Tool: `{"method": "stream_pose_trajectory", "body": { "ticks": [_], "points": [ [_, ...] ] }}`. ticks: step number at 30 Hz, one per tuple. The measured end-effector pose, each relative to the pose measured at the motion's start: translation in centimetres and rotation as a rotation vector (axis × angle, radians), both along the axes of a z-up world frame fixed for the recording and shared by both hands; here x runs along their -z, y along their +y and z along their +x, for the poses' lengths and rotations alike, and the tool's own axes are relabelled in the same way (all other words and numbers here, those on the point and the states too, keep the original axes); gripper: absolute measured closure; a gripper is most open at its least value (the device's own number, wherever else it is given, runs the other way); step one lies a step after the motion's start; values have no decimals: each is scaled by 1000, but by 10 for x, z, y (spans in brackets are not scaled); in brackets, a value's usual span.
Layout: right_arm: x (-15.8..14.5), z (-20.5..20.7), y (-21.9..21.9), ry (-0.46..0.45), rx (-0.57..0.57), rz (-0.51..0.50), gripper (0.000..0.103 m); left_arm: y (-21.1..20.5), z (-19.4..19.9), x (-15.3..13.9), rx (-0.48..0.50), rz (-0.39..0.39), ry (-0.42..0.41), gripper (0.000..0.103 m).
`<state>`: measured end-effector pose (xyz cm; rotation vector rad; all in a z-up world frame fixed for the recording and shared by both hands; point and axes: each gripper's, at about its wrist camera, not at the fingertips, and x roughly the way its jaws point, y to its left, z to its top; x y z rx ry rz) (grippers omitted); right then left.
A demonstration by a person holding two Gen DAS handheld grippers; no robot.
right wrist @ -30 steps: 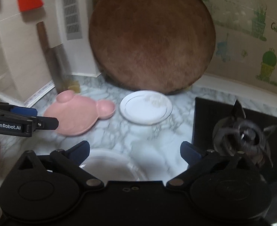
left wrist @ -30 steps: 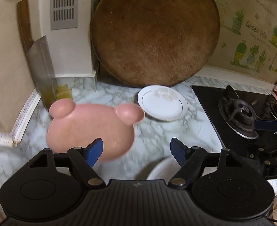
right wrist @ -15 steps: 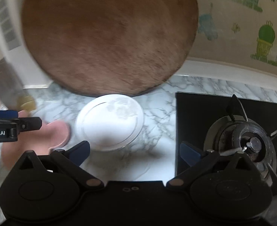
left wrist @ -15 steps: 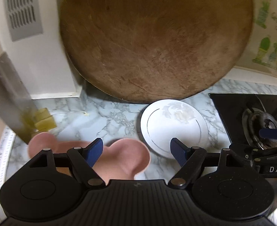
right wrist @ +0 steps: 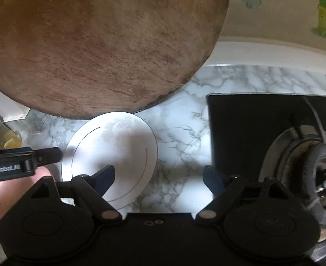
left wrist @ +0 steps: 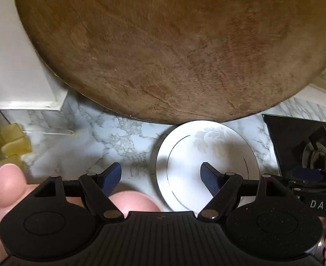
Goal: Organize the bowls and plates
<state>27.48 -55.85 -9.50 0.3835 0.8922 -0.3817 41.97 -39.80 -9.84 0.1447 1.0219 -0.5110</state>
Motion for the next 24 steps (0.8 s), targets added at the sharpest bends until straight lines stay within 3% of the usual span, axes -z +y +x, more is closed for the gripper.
{"method": "stream_pose_trajectory", "body": {
  "ticks": [5, 7, 10, 13, 15, 24],
  "points": [
    [10, 11, -6, 24, -14, 39, 31, -8, 9, 13, -3, 10, 44, 28],
    [15, 14, -8, 33, -15, 54, 43, -11, 12, 17, -3, 7, 66, 40],
    [19, 16, -11, 32, -8, 85, 53, -12, 17, 23, -15, -2, 94, 44],
    [22, 17, -14, 34, -6, 116, 63, -12, 20, 25, -14, -24, 116, 57],
    [24, 17, -15, 32, -10, 137, 68, -12, 21, 27, -15, -33, 133, 66],
    [31, 17, -22, 9, 20, 217, 89, -2, 29, 32, -62, -63, 172, 86]
  ]
}}
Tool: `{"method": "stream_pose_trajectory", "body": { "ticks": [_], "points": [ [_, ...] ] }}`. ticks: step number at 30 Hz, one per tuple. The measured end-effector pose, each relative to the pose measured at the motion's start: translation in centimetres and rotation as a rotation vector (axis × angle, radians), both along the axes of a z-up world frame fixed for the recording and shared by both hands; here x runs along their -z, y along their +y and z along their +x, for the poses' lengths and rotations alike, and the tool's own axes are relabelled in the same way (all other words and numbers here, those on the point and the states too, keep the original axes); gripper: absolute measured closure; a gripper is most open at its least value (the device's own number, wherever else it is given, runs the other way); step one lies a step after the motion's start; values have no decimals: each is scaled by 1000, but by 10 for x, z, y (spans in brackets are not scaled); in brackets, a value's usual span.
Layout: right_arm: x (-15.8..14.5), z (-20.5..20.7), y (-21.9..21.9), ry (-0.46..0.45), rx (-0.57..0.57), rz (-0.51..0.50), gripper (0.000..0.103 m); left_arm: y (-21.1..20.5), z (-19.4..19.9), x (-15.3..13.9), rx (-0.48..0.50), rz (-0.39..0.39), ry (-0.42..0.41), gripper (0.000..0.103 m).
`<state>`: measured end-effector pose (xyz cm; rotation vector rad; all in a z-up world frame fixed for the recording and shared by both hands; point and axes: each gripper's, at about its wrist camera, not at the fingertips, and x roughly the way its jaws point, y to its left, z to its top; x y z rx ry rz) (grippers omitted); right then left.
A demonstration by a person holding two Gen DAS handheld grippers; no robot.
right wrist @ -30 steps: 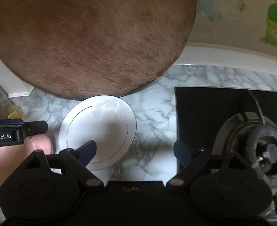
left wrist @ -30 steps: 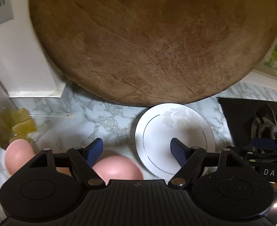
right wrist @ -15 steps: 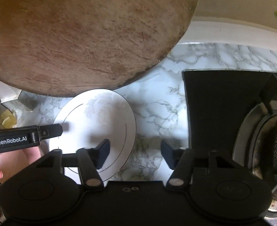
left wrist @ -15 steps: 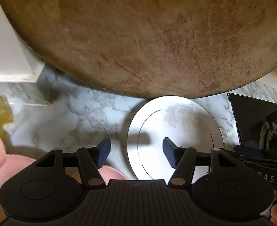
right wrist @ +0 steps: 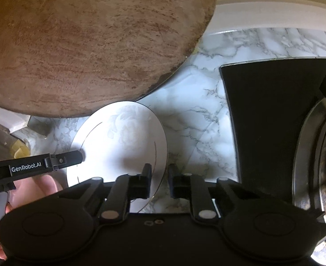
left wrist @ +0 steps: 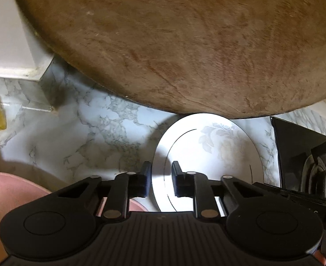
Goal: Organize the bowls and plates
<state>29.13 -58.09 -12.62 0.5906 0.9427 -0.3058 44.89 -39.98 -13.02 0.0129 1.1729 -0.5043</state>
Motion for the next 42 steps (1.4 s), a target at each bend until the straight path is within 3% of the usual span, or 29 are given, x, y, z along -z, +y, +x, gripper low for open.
{"method": "stream_pose_trajectory", "body": {
  "ticks": [24, 42],
  "points": [
    [-17, -28, 4, -54, 33, 12, 93, 16, -15, -10, 4, -83, 12, 90],
    [-59, -103, 42, -109, 40, 4, 93, 52, -93, -60, 88, -138, -40, 90]
  ]
}}
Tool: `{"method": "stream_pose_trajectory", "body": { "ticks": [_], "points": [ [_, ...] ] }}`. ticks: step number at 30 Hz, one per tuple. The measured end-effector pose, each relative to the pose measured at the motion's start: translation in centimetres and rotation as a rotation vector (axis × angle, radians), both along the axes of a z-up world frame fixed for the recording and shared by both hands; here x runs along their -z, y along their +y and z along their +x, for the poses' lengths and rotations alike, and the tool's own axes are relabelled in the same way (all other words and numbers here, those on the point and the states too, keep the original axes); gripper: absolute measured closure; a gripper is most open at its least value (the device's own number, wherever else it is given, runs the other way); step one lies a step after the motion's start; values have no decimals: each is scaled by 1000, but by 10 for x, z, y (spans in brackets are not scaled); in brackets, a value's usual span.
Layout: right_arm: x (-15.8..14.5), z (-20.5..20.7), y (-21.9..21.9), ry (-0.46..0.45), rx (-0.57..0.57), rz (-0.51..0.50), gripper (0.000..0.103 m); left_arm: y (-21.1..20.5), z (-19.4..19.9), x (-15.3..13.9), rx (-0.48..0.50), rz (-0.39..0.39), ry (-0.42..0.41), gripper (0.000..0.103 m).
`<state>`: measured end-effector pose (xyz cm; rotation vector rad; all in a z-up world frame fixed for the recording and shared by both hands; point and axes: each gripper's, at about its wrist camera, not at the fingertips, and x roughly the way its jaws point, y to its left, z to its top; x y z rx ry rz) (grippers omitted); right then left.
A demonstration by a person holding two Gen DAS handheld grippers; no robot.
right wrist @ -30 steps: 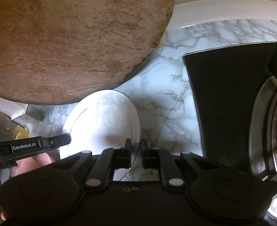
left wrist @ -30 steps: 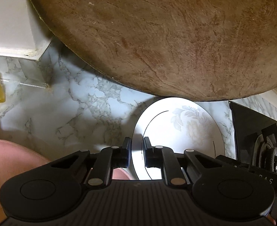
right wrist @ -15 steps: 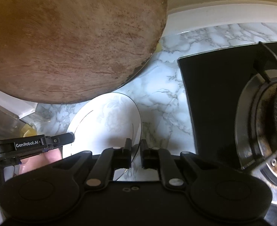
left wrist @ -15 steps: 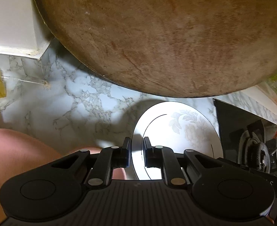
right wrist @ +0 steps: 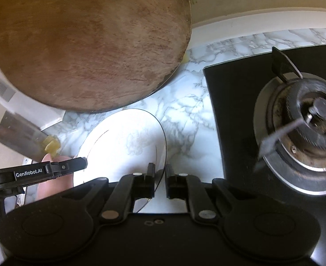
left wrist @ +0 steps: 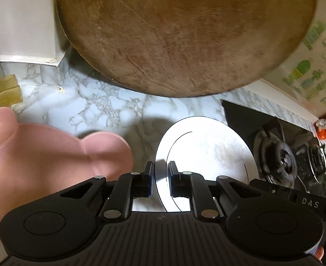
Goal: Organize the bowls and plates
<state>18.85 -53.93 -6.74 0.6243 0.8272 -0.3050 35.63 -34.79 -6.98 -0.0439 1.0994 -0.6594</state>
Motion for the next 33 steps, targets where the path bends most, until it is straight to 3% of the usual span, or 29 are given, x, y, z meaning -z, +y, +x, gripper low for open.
{"method": "stream_pose_trajectory", "body": {
  "ticks": [9, 17, 33],
  "points": [
    [-10, -45, 28, -20, 0, 4, 93, 30, -50, -13, 18, -31, -10, 90],
    [-14, -87, 56, -24, -1, 0, 93, 59, -99, -8, 22, -43, -2, 90],
    [18, -131, 95, 17, -16, 35, 93, 93, -148, 24, 53, 11, 8, 90]
  ]
}}
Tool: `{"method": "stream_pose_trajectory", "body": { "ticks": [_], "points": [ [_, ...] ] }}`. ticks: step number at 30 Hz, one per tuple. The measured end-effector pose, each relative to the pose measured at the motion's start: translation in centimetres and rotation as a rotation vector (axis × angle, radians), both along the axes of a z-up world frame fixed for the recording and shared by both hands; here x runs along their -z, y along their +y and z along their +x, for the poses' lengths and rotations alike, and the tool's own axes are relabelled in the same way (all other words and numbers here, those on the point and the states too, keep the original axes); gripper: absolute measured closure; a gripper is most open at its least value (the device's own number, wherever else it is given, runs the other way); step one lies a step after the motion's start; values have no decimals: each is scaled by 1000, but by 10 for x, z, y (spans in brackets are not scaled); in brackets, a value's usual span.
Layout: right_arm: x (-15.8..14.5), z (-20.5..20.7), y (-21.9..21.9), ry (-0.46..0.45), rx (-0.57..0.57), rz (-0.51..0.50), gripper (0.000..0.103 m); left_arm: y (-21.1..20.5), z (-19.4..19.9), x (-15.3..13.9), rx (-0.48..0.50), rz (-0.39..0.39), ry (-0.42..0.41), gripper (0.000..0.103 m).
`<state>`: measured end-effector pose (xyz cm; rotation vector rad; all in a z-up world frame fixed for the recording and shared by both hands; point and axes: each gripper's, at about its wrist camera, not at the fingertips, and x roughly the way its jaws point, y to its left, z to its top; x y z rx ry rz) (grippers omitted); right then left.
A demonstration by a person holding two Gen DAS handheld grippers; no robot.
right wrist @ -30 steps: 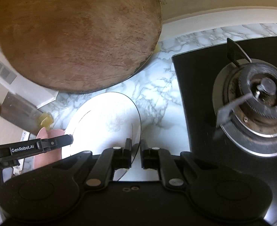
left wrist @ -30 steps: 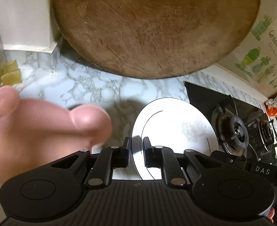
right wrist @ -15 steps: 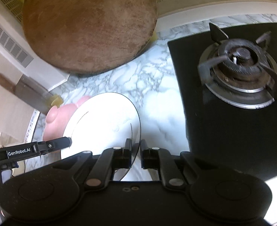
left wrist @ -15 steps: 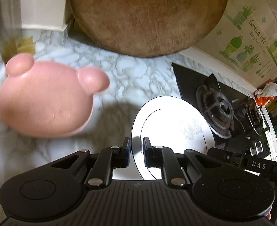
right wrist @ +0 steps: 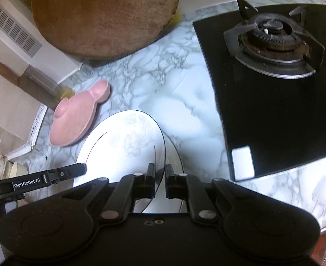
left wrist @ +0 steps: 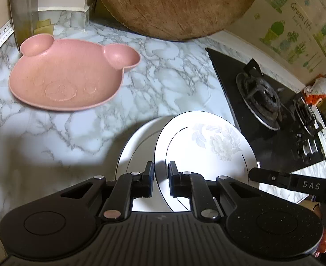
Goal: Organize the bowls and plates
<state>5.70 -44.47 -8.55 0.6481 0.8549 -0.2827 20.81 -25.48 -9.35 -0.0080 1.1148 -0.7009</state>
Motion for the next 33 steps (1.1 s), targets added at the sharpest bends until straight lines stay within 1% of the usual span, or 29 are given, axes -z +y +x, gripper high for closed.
{"method": "stream_pose_trajectory", "body": {
  "ticks": [8, 14, 23, 29, 33],
  "points": [
    [11, -4, 9, 24, -10, 3, 94, 8, -5, 22, 2, 22, 40, 90],
    [16, -2, 13, 39, -23, -2, 94, 10, -5, 30, -2, 33, 53, 90],
    [23, -1, 9, 62, -18, 10, 94, 8, -4, 30, 5, 35, 53, 90],
    [25, 1, 8, 62, -24, 15, 94, 9, -4, 30, 6, 41, 50, 90],
    [28, 5, 8, 64, -32, 20, 94, 15, -5, 22, -8, 47, 26, 90]
  ]
}}
